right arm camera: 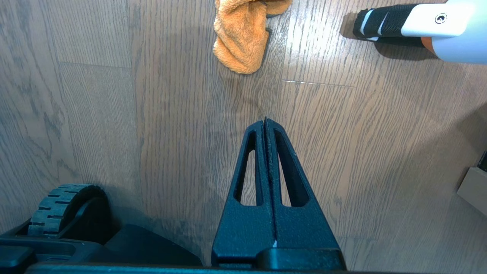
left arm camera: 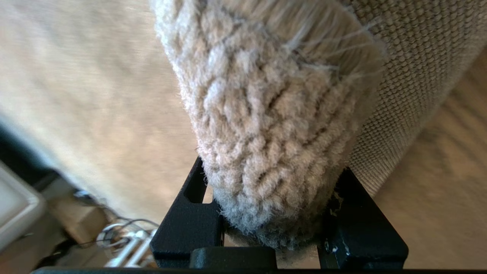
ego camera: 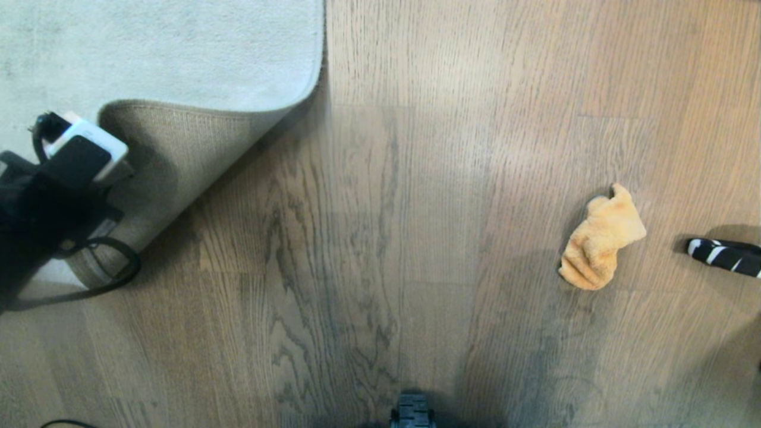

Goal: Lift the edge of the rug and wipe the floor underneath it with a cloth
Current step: Lift up the carpet

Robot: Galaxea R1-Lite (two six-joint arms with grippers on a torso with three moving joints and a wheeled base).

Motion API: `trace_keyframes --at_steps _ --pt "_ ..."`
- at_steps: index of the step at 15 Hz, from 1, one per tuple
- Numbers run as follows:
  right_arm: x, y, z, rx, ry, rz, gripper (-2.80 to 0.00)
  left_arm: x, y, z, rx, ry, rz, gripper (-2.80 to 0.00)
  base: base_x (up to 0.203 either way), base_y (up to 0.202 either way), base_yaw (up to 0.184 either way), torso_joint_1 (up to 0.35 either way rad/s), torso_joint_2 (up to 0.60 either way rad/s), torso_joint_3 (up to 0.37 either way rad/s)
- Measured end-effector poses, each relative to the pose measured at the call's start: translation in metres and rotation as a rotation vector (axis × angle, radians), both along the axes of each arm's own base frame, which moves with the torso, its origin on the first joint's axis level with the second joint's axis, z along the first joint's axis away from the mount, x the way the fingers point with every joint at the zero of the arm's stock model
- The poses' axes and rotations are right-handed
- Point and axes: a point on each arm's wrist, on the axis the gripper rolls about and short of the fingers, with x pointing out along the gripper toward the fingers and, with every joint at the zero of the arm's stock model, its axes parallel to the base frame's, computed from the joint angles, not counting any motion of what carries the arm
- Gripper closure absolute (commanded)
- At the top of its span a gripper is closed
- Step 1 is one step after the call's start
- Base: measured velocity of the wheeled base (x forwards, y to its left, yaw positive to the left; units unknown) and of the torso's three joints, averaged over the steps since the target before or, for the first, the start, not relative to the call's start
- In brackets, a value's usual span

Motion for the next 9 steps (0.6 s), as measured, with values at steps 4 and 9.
trace_keyframes --at_steps 4,9 --pt "0.000 0.000 0.000 0.000 0.000 0.000 0.00 -0.009 0.008 0.024 0.018 -0.096 0.042 0.00 0.000 0.000 0.000 0.000 0.00 0.000" --pt "0.000 0.000 0.000 0.000 0.000 0.000 0.00 -0.018 0.023 0.050 0.027 -0.207 0.119 0.00 0.000 0.000 0.000 0.000 0.00 0.000"
